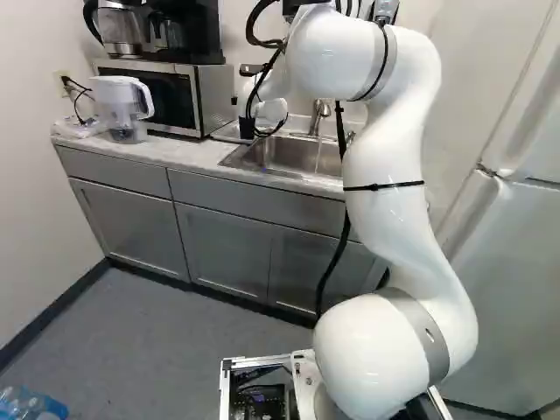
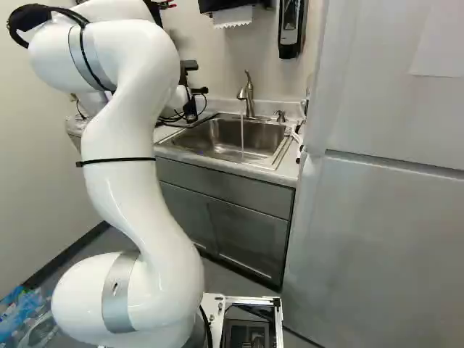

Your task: Rinse the cup and place it in the tray

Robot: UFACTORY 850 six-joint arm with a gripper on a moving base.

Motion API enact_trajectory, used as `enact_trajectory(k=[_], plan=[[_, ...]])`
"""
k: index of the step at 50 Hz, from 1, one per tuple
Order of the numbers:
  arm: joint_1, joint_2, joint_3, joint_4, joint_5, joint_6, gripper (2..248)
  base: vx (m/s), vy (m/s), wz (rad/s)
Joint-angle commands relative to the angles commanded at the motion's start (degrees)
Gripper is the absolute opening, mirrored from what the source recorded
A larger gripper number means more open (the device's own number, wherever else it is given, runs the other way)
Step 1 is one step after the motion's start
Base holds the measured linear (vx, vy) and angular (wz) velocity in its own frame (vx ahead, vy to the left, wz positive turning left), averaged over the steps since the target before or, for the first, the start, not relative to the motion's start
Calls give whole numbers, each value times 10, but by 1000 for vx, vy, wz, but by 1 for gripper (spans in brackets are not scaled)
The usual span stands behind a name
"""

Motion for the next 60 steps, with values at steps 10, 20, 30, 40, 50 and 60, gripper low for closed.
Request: enact_trajectory(k=[10,20,30,40,50,60], plan=[[-7,9,-1,0,-11,0,247,0,0,0],[-11,15,-5,0,-20,0,247,0,0,0],[-15,22,-8,0,-30,0,247,0,0,0],[-20,28,-12,0,-40,0,247,0,0,0],[-25,35,-16,0,-53,0,247,0,0,0],[-33,41,-20,0,-66,0,247,0,0,0]])
